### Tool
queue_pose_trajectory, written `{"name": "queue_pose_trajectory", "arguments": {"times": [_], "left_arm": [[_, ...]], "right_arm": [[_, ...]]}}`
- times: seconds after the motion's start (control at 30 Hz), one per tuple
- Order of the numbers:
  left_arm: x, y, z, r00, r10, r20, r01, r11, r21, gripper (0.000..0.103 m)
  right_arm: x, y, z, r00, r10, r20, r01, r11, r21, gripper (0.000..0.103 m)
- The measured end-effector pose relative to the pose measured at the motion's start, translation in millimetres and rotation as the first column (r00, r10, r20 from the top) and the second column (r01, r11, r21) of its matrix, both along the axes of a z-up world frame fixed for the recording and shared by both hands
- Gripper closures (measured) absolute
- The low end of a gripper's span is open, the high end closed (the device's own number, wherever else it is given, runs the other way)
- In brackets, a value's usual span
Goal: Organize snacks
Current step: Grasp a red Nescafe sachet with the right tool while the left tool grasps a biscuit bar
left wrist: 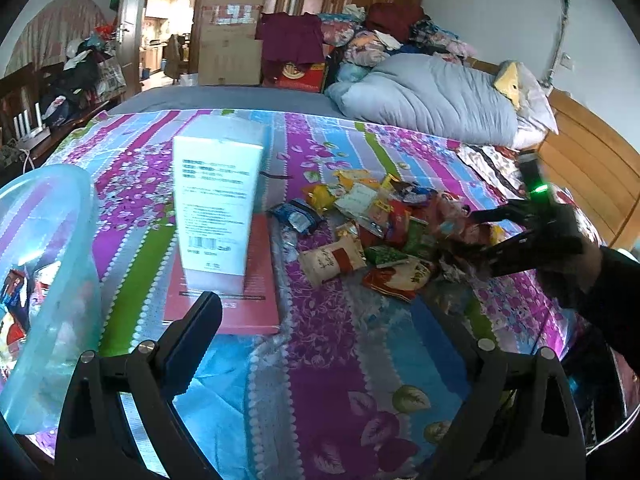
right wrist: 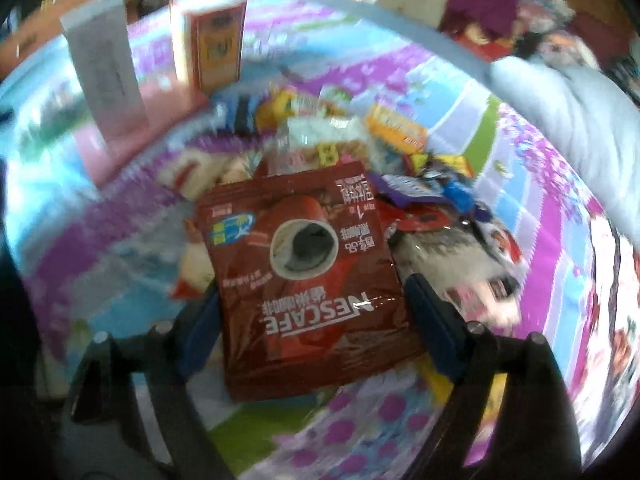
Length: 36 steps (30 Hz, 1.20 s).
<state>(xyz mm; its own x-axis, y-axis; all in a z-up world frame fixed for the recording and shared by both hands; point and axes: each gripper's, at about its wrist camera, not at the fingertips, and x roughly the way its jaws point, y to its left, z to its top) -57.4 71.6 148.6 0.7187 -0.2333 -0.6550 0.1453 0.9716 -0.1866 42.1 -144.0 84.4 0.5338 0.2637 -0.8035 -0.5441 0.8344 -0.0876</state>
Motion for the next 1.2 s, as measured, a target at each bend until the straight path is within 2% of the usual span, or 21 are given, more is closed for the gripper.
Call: {"name": "queue_pose_trajectory", "arguments": {"times": [0.1,0.17,0.23,0.33,0.47,0.53,0.67,0.77,0.83,0.87,1.03,1.1,1.2], "left_arm": [[2.6,-14.0,-7.8,0.999,-0.051,-0.018,0.051,0.999,-0.003,0.007],[7.0,-30.4,-17.5,0.992,-0.116,-0.040,0.116,0.993,-0.003,0.007],[12.4,-50.4,-29.6,0.979,-0.193,-0.067,0.193,0.981,-0.007,0.007],[24.7,-82.4,-53.5,0.944,-0.304,-0.129,0.301,0.953,-0.045,0.016],[40.9,-123.2,-80.3,0.901,-0.395,-0.178,0.390,0.919,-0.061,0.025],[47.9,-139.5,-87.3,0.884,-0.433,-0.176,0.428,0.901,-0.068,0.025],[65.3,-164.2,-103.8,0.869,-0.452,-0.200,0.449,0.891,-0.062,0.025],[74.6,-177.0,-117.4,0.860,-0.452,-0.237,0.457,0.889,-0.037,0.038],[76.6,-180.9,-122.0,0.864,-0.445,-0.238,0.456,0.890,-0.007,0.053],[76.9,-180.2,-122.9,0.868,-0.435,-0.239,0.448,0.894,0.000,0.068],[70.9,-168.6,-113.0,0.886,-0.409,-0.218,0.415,0.909,-0.017,0.068],[66.9,-159.6,-99.7,0.900,-0.392,-0.193,0.393,0.919,-0.033,0.068],[56.4,-141.1,-65.3,0.931,-0.347,-0.112,0.345,0.938,-0.038,0.068]], "right_arm": [[-26.4,-27.7,11.5,0.991,-0.133,0.006,0.130,0.981,0.143,0.016],[-43.6,-48.4,4.6,0.972,-0.230,-0.043,0.234,0.943,0.236,0.016],[-57.0,-64.5,-7.8,0.950,-0.297,-0.098,0.313,0.908,0.279,0.016],[-73.7,-80.4,-32.3,0.918,-0.353,-0.183,0.394,0.868,0.302,0.016],[-83.7,-87.9,-50.5,0.899,-0.366,-0.239,0.427,0.854,0.297,0.016],[-84.8,-90.1,-52.5,0.896,-0.369,-0.247,0.434,0.846,0.309,0.016],[-81.1,-95.9,-52.6,0.893,-0.373,-0.251,0.442,0.832,0.335,0.016],[-79.2,-96.7,-53.5,0.895,-0.371,-0.247,0.439,0.828,0.348,0.016],[-80.6,-97.6,-55.8,0.896,-0.370,-0.244,0.437,0.827,0.353,0.016],[-81.9,-98.5,-56.2,0.897,-0.370,-0.242,0.437,0.827,0.353,0.016],[-85.7,-95.9,-49.4,0.900,-0.376,-0.220,0.434,0.824,0.364,0.016],[-87.5,-93.7,-41.0,0.903,-0.380,-0.199,0.428,0.824,0.371,0.016],[-87.8,-86.1,-23.1,0.913,-0.377,-0.153,0.407,0.833,0.374,0.016]]}}
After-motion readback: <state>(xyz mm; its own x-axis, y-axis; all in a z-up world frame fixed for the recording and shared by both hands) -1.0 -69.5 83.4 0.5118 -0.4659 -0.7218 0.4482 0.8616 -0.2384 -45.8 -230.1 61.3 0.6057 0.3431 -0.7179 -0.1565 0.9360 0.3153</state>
